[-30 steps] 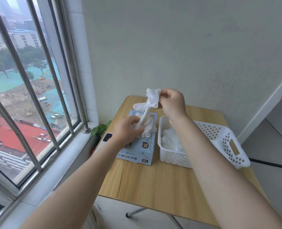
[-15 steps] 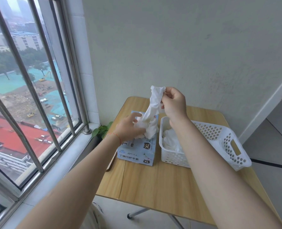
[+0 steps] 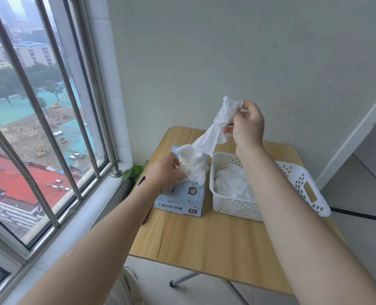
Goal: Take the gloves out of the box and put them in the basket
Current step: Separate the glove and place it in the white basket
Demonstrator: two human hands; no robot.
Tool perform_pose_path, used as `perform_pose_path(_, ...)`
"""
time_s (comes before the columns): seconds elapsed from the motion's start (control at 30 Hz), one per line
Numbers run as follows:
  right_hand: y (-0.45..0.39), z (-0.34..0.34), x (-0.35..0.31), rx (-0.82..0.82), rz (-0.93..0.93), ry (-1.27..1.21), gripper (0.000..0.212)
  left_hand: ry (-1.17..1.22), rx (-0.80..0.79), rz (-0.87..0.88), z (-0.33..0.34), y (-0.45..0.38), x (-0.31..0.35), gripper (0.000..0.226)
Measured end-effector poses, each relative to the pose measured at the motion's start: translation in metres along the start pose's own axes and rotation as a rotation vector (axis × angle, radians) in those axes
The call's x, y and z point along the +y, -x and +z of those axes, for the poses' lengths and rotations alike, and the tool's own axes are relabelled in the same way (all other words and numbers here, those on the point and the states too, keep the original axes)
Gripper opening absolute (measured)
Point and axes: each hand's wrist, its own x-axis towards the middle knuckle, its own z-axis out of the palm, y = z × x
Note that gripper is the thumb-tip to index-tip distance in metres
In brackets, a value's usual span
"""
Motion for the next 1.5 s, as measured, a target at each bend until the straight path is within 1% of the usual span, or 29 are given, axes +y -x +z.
perform_pose_path(0.07,0.0,0.0,-0.01,-0.069,0.009,0.002,0.005,0.027,-0.017,-0.002,0.002,0.001,0.004,0.026)
perform_pose_path(0.13,0.004,0.003,-0.017,-0.153,0.024,0.016,0.009,0.114,-0.006,-0.01,0.0,0.003,0.016,0.031)
perform_pose_path(0.17,0.006,0.004,-0.019,-0.181,0.029,0.022,0.01,0.153,0.027,-0.012,-0.003,0.003,0.02,0.031)
perform_pose_path(0.23,0.01,0.005,-0.021,-0.215,0.046,0.027,0.01,0.193,0.178,0.025,-0.009,0.003,0.026,0.022)
perform_pose_path(0.27,0.011,0.004,-0.021,-0.222,0.062,0.027,0.009,0.281,0.251,0.044,-0.013,0.004,0.029,0.016)
perform_pose_path(0.3,0.012,0.004,-0.02,-0.228,0.078,0.03,0.009,0.435,0.276,0.053,-0.019,0.008,0.036,0.012)
perform_pose_path(0.33,0.014,0.003,-0.018,-0.235,0.092,0.038,0.011,0.614,0.235,0.063,-0.025,0.012,0.044,0.013)
perform_pose_path(0.37,0.016,0.003,-0.017,-0.245,0.106,0.046,0.015,0.755,0.143,0.087,-0.032,0.017,0.053,0.022)
perform_pose_path(0.4,0.018,0.004,-0.015,-0.257,0.123,0.045,0.019,0.791,0.025,0.134,-0.036,0.019,0.058,0.034)
perform_pose_path(0.47,0.021,0.003,-0.013,-0.256,0.166,0.024,0.022,0.695,-0.177,0.223,-0.039,0.02,0.061,0.049)
perform_pose_path(0.5,0.021,0.001,-0.011,-0.241,0.19,0.011,0.024,0.633,-0.233,0.214,-0.039,0.021,0.059,0.049)
perform_pose_path(0.57,0.02,-0.006,-0.009,-0.201,0.231,-0.01,0.025,0.537,-0.261,0.172,-0.038,0.02,0.05,0.038)
perform_pose_path(0.63,0.018,-0.014,-0.007,-0.156,0.268,-0.013,0.027,0.565,-0.267,0.14,-0.039,0.021,0.044,0.02)
perform_pose_path(0.67,0.017,-0.018,-0.006,-0.137,0.282,-0.011,0.028,0.626,-0.271,0.118,-0.041,0.021,0.042,0.018)
perform_pose_path(0.77,0.017,-0.024,-0.005,-0.136,0.329,0.023,0.026,0.884,-0.306,0.072,-0.051,0.025,0.043,0.026)
perform_pose_path(0.87,0.018,-0.026,-0.002,-0.231,0.378,0.21,0.016,1.132,-0.339,0.035,-0.064,0.024,0.056,0.021)
perform_pose_path(0.9,0.02,-0.027,-0.001,-0.266,0.375,0.291,0.009,1.191,-0.334,0.021,-0.069,0.024,0.061,0.024)
perform_pose_path(0.93,0.022,-0.028,-0.002,-0.283,0.344,0.365,0.008,1.214,-0.314,0.011,-0.074,0.024,0.067,0.024)
perform_pose_path(1.0,0.026,-0.028,-0.008,-0.253,0.223,0.399,0.014,1.193,-0.247,-0.003,-0.08,0.024,0.077,0.018)
perform_pose_path(1.03,0.029,-0.028,-0.014,-0.258,0.169,0.337,0.013,1.161,-0.208,-0.01,-0.081,0.026,0.082,0.014)
perform_pose_path(1.07,0.033,-0.028,-0.022,-0.311,0.14,0.243,0.015,1.125,-0.172,-0.015,-0.083,0.028,0.087,0.01)
perform_pose_path(1.13,0.042,-0.028,-0.04,-0.54,0.106,0.096,0.031,1.054,-0.144,-0.014,-0.082,0.034,0.095,0.007)
perform_pose_path(1.17,0.046,-0.03,-0.049,-0.658,0.087,0.133,0.04,1.012,-0.147,-0.007,-0.082,0.037,0.1,0.009)
perform_pose_path(1.23,0.05,-0.032,-0.056,-0.818,0.049,0.341,0.048,0.946,-0.151,0.015,-0.082,0.042,0.106,0.009)
perform_pose_path(1.3,0.052,-0.033,-0.055,-0.842,0.015,0.483,0.042,0.941,-0.158,0.022,-0.085,0.046,0.111,0.011)
perform_pose_path(1.37,0.055,-0.032,-0.055,-0.808,-0.017,0.513,0.027,0.915,-0.161,0.015,-0.086,0.052,0.117,0.016)
perform_pose_path(1.4,0.059,-0.032,-0.059,-0.782,-0.016,0.53,0.023,0.88,-0.14,0.007,-0.086,0.053,0.118,0.022)
perform_pose_path(1.47,0.065,-0.032,-0.064,-0.742,0.004,0.56,0.026,0.813,-0.067,-0.004,-0.085,0.056,0.121,0.033)
perform_pose_path(1.5,0.067,-0.032,-0.067,-0.735,0.014,0.568,0.022,0.79,-0.041,0.015,-0.084,0.058,0.122,0.038)
